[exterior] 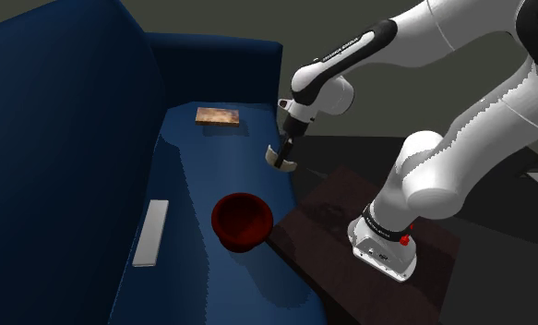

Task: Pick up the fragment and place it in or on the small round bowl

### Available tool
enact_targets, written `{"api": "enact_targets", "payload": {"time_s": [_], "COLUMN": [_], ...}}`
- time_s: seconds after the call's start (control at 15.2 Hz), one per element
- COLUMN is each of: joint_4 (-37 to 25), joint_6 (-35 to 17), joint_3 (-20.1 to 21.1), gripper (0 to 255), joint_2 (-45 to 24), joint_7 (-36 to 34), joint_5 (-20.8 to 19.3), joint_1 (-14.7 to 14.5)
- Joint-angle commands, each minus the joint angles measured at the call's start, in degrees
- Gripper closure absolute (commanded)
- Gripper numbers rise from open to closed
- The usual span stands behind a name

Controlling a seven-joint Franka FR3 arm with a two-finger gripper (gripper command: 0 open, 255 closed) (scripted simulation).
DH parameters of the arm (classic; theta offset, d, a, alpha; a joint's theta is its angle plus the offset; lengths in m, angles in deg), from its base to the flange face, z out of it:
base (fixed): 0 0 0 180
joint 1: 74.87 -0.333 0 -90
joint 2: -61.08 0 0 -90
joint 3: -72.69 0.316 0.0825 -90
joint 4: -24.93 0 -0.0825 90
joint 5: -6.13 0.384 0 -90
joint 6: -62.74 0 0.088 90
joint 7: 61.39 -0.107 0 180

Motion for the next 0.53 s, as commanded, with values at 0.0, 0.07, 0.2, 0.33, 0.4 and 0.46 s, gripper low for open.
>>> {"api": "enact_targets", "payload": {"time_s": [0.0,0.07,0.2,0.33,0.4,0.46], "joint_4": [-0.2,-0.3,-0.6,-1.0,-1.2,-1.4], "joint_6": [1.4,2.1,3.7,5.2,6.0,6.5], "joint_3": [0.6,0.8,1.2,1.7,1.9,2.0], "gripper": [255,255,255,255,255,255], "joint_2": [1.7,2.6,4.2,5.7,6.4,6.8], "joint_7": [-2.1,-2.9,-4.6,-6.1,-6.8,-7.2], "joint_5": [-1.8,-2.6,-4.1,-5.4,-6.0,-6.4], "joint_1": [0.7,1.0,1.7,2.3,2.7,2.8]}}
